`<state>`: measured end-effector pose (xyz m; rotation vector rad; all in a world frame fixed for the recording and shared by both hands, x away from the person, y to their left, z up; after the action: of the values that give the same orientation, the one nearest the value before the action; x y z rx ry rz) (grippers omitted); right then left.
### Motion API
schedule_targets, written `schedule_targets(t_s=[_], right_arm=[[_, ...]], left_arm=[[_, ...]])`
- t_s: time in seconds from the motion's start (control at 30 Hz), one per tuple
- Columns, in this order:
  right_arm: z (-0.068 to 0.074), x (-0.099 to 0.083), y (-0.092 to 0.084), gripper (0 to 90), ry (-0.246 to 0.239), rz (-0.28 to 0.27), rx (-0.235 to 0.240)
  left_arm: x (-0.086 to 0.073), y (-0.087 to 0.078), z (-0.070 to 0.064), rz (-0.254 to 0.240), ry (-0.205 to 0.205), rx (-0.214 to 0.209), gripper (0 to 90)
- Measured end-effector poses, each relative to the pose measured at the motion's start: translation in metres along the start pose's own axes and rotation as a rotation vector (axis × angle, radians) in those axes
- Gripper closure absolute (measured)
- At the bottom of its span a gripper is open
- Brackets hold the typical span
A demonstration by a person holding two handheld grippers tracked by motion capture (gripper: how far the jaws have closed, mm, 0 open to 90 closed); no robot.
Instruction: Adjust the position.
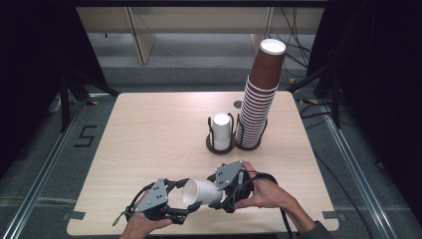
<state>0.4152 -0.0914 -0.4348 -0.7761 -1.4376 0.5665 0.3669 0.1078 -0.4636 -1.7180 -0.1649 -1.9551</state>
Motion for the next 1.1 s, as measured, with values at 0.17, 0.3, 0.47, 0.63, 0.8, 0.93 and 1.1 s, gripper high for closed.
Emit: schedule_targets(t_s=[0.17,0.3,0.47,0.63,0.8,0.93,1.1], right_arm=[[0.009,0.001,0.003,22.4,-0.034,0.054,-0.055],[0.015,-0.003,0.009,24.8,-0.013,0.096,-0.082],[0.016,-0.007,0.013,33.7,0.027,0.116,-0.095],[0.008,-0.010,0.017,34.8,0.035,0.006,0.006],[0.000,-0.014,0.017,35.0,0.138,-0.138,0.103],[-0.002,-0.013,0.016,35.0,0.168,-0.183,0.120],[0.000,-0.012,0.019,34.7,0.181,-0.189,0.127]], left_arm=[[0.001,0.001,-0.001,0.034,0.000,0.001,26.8],[0.001,0.003,-0.002,0.056,-0.001,0.002,26.8],[0.002,0.004,-0.003,0.070,0.005,-0.003,26.6],[0.002,0.004,-0.001,0.014,-0.049,0.004,20.3],[0.004,0.001,0.002,-0.088,-0.126,0.047,12.0],[0.003,0.002,0.002,-0.111,-0.139,0.054,14.2],[0.004,0.004,0.000,-0.111,-0.138,0.064,14.4]])
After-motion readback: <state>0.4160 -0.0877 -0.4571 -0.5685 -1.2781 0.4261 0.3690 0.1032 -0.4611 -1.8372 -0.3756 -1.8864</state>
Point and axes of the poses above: each handheld gripper's, and its own axes: y roughly forward along the jaws, x roughly out of its top, z roughly to its left, the point moved 3 cm from there along y, roughly forward along the jaws, and after that the axes turned 13 degrees about y, right-handed, at the moved point
